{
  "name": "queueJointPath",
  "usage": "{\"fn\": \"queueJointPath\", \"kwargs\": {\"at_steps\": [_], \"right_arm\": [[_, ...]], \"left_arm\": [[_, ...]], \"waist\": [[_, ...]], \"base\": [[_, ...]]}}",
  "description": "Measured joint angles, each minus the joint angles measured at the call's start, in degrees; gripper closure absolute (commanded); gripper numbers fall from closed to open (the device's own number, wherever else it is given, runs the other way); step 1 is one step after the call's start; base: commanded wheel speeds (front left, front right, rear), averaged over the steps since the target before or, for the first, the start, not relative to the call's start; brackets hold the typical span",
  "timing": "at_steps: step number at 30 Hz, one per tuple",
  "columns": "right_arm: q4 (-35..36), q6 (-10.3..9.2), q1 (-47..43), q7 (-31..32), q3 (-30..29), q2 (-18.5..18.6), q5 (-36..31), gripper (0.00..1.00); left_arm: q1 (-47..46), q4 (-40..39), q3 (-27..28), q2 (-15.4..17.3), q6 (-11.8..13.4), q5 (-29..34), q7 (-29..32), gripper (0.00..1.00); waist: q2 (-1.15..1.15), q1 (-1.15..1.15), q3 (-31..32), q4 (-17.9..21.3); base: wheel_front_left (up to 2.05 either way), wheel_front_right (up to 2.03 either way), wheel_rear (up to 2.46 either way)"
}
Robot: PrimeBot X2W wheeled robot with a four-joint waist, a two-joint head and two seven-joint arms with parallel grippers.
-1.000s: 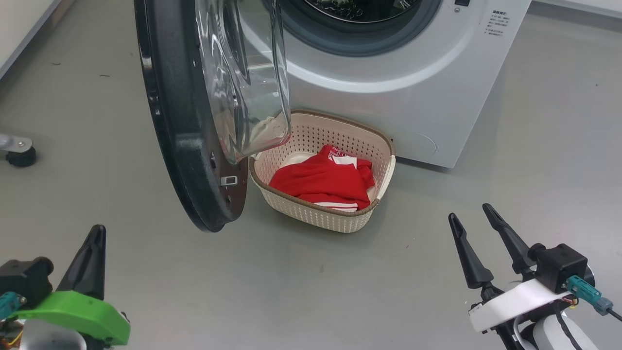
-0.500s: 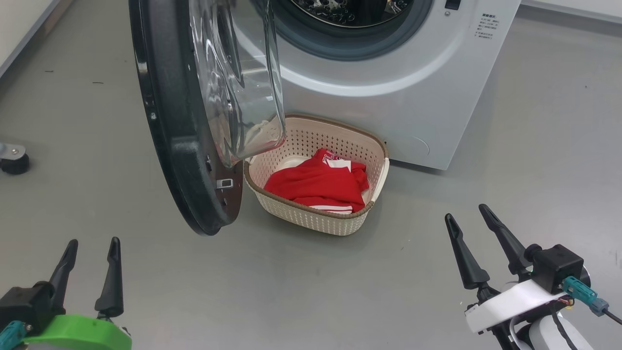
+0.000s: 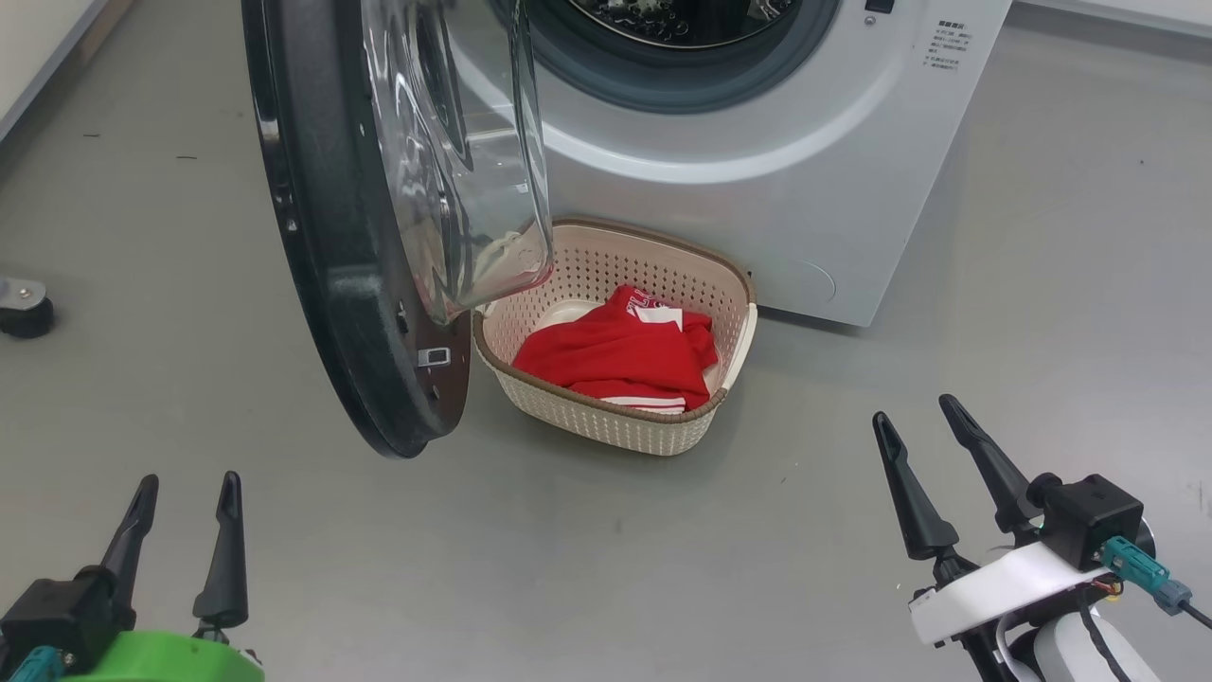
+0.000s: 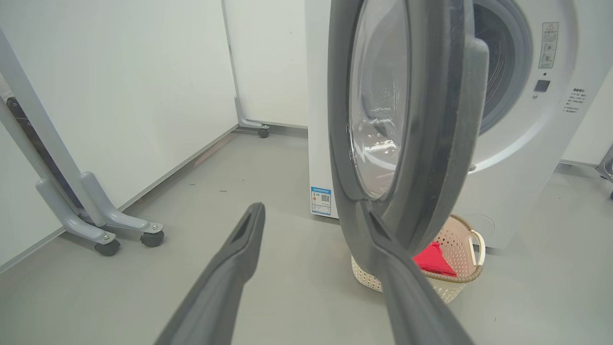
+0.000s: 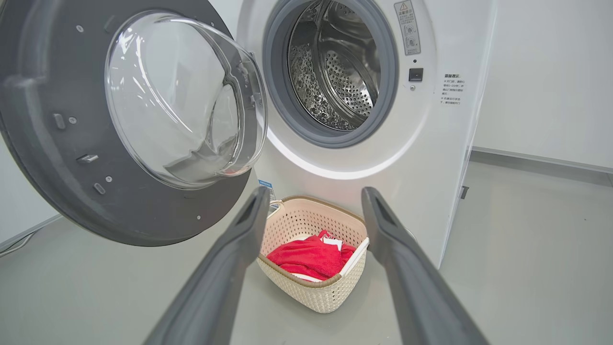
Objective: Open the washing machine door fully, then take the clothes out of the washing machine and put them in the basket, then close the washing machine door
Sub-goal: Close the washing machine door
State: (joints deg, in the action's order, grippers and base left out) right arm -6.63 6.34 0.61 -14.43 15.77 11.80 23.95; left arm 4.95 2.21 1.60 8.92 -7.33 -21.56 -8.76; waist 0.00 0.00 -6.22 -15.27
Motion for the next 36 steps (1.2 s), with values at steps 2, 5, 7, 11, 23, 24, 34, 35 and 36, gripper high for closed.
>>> {"fn": "queueJointPath", "kwargs": {"at_steps": [2,5,7,11,23,24,34,35,36], "right_arm": [[0.01,0.01,0.0,0.0,-0.05,-0.02,-0.02,0.0],[0.01,0.03,0.0,0.0,-0.09,-0.07,-0.18,0.0],[0.02,0.03,0.0,0.0,-0.11,-0.15,-0.3,0.0],[0.02,0.03,0.0,0.0,-0.23,-0.21,-0.33,0.0],[0.05,0.05,0.0,0.0,-0.73,-0.29,-0.4,0.0],[0.05,0.05,0.0,0.0,-0.76,-0.3,-0.47,0.0],[0.07,0.07,0.0,0.0,-0.9,-0.51,-0.64,0.0],[0.07,0.08,-0.01,0.0,-0.91,-0.51,-0.71,0.0],[0.07,0.08,-0.01,0.0,-0.91,-0.52,-0.75,0.0]], "left_arm": [[0.0,0.42,-0.1,0.0,0.0,0.01,-0.47,0.0],[-0.01,0.78,-0.19,0.0,0.0,0.23,-0.98,0.0],[-0.02,1.04,-0.32,0.0,0.0,0.57,-1.42,0.0],[-0.14,1.4,-0.49,0.0,0.0,0.88,-2.0,0.0],[-0.37,2.93,-0.69,0.0,0.0,1.57,-3.49,0.0],[-0.42,3.01,-0.7,0.0,0.0,1.57,-3.5,0.0],[-1.15,4.13,-1.31,-0.04,0.0,1.92,-4.13,0.0],[-1.18,4.21,-1.33,-0.04,0.0,1.92,-4.24,0.0],[-1.19,4.33,-1.34,-0.04,0.0,1.92,-4.25,0.0]], "waist": [[0.0,0.0,-0.07,-0.01],[0.0,0.0,-0.15,-0.01],[0.0,0.0,-0.24,-0.02],[0.0,0.0,-0.42,-0.03],[0.0,0.0,-0.64,-0.02],[0.0,0.0,-0.64,-0.03],[0.0,0.0,-0.67,-0.05],[0.0,0.0,-0.67,-0.05],[0.0,0.0,-0.66,-0.05]], "base": [[0.0,0.0,0.0],[0.0,0.0,0.0],[0.0,0.0,0.0],[0.0,0.0,0.0],[0.0,0.0,0.0],[0.0,0.0,0.0],[0.0,0.0,0.0],[0.0,0.0,0.0],[0.0,0.0,0.0]]}}
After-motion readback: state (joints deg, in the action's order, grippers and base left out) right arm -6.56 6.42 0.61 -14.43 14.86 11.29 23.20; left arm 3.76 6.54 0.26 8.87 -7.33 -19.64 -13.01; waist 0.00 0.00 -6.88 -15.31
